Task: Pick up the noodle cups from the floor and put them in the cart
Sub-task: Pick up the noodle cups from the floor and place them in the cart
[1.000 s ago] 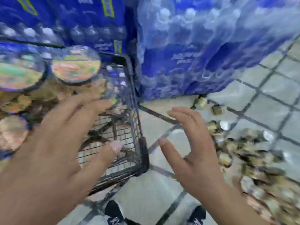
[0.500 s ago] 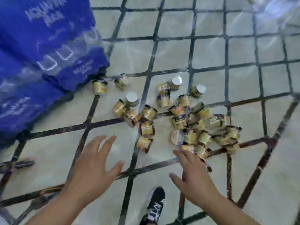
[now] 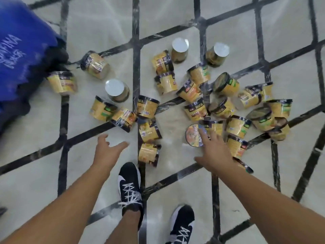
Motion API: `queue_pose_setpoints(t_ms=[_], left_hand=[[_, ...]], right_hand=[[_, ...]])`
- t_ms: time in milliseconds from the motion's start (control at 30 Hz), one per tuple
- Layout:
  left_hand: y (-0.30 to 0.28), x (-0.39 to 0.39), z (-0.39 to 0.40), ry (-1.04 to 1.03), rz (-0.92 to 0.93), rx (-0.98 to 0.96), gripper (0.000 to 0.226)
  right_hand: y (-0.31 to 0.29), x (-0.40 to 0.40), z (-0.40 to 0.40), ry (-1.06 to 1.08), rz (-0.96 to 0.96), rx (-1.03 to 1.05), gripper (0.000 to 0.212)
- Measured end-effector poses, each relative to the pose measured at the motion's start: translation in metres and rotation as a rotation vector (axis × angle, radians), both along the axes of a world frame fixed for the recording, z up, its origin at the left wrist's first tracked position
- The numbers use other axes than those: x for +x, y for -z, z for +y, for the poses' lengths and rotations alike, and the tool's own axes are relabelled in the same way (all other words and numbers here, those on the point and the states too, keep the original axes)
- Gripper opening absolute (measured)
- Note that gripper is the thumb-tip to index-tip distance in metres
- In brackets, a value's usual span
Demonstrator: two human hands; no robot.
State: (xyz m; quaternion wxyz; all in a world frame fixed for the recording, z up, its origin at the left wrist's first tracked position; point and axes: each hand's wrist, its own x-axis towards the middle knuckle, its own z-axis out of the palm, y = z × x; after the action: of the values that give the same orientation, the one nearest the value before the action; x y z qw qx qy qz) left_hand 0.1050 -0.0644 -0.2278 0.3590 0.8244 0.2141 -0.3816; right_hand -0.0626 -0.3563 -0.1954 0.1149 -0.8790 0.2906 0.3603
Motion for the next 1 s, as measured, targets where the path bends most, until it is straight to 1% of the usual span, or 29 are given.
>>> queue_pose_setpoints(t_ms=[67, 100, 167, 267, 333, 400, 500, 600, 667, 767, 833, 1000], left_hand=[[0.055, 0.019, -0.004, -0.063, -0.013, -0.055, 0.102], [0.079, 0.029, -0.004, -0.060, -0.042, -0.070, 0.107], [0.120, 0.046, -0.004, 0.021, -0.119, -0.073, 0.114], [0.166, 0.063, -0.003, 0.162, -0.215, -0.061, 0.120], [0.187, 0.070, 0.000, 0.182, -0.275, -0.065, 0.121], [0.198, 0.074, 0.004, 0.205, -0.325, -0.066, 0.113], [0.191, 0.078, 0.012, 0.295, -0.351, -0.068, 0.103], [0.153, 0.076, 0.025, 0.336, -0.343, -0.071, 0.106], [0.108, 0.071, 0.037, 0.334, -0.360, -0.104, 0.110], [0.015, 0.060, 0.061, 0.302, -0.413, -0.132, 0.110], [-0.053, 0.051, 0.082, 0.267, -0.463, -0.140, 0.106], [-0.230, 0.003, 0.162, 0.172, -0.574, -0.127, 0.096]], right_hand=[[0.043, 0.012, -0.008, -0.033, 0.003, -0.056, 0.121], [0.063, 0.015, -0.012, -0.060, 0.012, -0.086, 0.122], [0.098, 0.019, -0.020, -0.109, 0.052, -0.120, 0.124], [0.133, 0.024, -0.023, -0.170, 0.098, -0.138, 0.131], [0.147, 0.028, -0.022, -0.215, 0.105, -0.173, 0.136], [0.154, 0.034, -0.019, -0.238, 0.099, -0.200, 0.138], [0.155, 0.041, -0.011, -0.230, 0.113, -0.217, 0.134], [0.134, 0.048, 0.004, -0.181, 0.121, -0.193, 0.132], [0.107, 0.052, 0.021, -0.163, 0.095, -0.161, 0.132], [0.046, 0.062, 0.051, -0.132, -0.018, -0.086, 0.129], [-0.005, 0.070, 0.073, -0.130, -0.119, -0.040, 0.124], [-0.146, 0.099, 0.144, -0.268, -0.264, 0.068, 0.123]])
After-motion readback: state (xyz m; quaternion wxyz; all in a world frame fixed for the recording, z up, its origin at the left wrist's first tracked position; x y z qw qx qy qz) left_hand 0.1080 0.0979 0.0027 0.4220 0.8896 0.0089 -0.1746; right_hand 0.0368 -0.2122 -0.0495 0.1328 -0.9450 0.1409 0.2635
